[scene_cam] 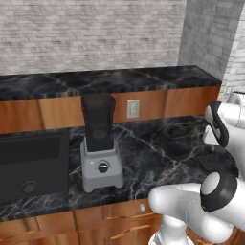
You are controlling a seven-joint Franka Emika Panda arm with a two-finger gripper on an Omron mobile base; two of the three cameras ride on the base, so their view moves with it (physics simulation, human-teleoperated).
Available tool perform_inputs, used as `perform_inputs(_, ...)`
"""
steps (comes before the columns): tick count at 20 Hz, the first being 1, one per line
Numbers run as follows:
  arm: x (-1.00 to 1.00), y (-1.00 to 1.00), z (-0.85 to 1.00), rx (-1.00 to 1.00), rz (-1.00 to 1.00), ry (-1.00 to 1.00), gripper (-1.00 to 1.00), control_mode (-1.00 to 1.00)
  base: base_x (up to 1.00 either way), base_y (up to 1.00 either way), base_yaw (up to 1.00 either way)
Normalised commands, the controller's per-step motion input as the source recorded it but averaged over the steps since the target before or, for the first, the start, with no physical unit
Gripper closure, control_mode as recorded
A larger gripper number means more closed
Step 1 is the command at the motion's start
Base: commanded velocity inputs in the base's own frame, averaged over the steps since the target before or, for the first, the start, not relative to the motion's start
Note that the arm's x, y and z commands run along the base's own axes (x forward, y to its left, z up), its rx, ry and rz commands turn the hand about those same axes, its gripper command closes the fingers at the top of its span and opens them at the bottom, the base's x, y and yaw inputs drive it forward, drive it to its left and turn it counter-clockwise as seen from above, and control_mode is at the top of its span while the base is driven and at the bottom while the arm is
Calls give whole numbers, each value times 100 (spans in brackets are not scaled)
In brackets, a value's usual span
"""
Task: Close the lid blender by securely placing the lid on top.
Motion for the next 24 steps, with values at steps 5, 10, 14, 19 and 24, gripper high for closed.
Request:
perform_inputs(5,0,-20,-38,0,0,0,-100,-100,0,0,0)
perform_inputs(10,18,-4,-48,0,0,0,-100,-100,0,0,0)
perform_inputs(14,51,0,-43,0,0,0,-100,-100,0,0,0)
perform_inputs(19,48,0,-31,0,0,0,-100,-100,0,0,0)
perform_inputs(24,32,-2,-25,0,0,0,-100,-100,0,0,0)
